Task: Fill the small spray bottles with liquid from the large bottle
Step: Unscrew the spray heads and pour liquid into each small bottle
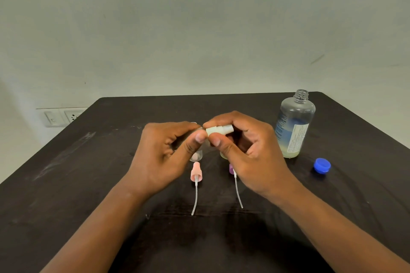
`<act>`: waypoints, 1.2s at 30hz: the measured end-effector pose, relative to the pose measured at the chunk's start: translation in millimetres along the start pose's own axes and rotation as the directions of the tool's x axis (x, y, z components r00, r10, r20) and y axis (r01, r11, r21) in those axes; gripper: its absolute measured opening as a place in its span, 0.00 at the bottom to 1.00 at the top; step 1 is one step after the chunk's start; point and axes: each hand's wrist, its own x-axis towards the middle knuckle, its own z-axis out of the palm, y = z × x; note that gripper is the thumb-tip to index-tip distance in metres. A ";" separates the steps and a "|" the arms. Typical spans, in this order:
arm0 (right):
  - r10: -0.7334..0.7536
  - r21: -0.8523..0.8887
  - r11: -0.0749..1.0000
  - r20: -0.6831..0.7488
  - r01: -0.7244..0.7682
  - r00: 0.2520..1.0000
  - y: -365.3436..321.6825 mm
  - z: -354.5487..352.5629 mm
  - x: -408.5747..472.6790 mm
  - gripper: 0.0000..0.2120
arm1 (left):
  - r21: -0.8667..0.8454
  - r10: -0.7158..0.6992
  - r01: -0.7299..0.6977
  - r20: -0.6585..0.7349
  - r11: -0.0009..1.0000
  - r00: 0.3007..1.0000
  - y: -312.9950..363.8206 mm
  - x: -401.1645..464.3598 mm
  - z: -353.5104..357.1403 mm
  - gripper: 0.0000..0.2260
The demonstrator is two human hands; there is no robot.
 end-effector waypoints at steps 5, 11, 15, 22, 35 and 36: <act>0.031 0.045 0.999 -0.002 -0.031 1.000 -4.8 -3.4 3.8 0.05 | 0.076 0.063 -0.059 -0.050 0.995 0.997 1.3 -0.1 -0.7 0.17; 0.049 -0.081 0.995 -0.104 -0.057 0.993 -5.5 -3.6 5.4 0.10 | 0.095 0.092 -0.089 -0.036 0.992 0.995 4.9 -2.2 5.4 0.18; 0.025 -0.037 0.999 -0.104 -0.029 0.994 -6.2 -0.2 4.0 0.06 | 0.073 0.066 -0.062 -0.049 0.995 0.997 3.3 -1.9 5.0 0.21; -0.021 -0.025 0.999 -0.040 0.020 0.999 -7.2 -0.3 3.5 0.04 | -0.030 0.041 -0.043 -0.068 0.999 0.997 2.3 -1.2 3.7 0.20; 0.046 -0.064 0.997 -0.064 -0.050 0.997 -10.8 -0.5 2.6 0.10 | -0.006 0.066 -0.067 -0.094 0.998 0.993 5.3 -1.6 3.2 0.19; 0.066 -0.078 0.994 -0.084 -0.072 0.994 -12.3 0.4 2.7 0.13 | 0.015 0.082 -0.081 -0.090 0.997 0.993 6.1 -1.7 3.7 0.16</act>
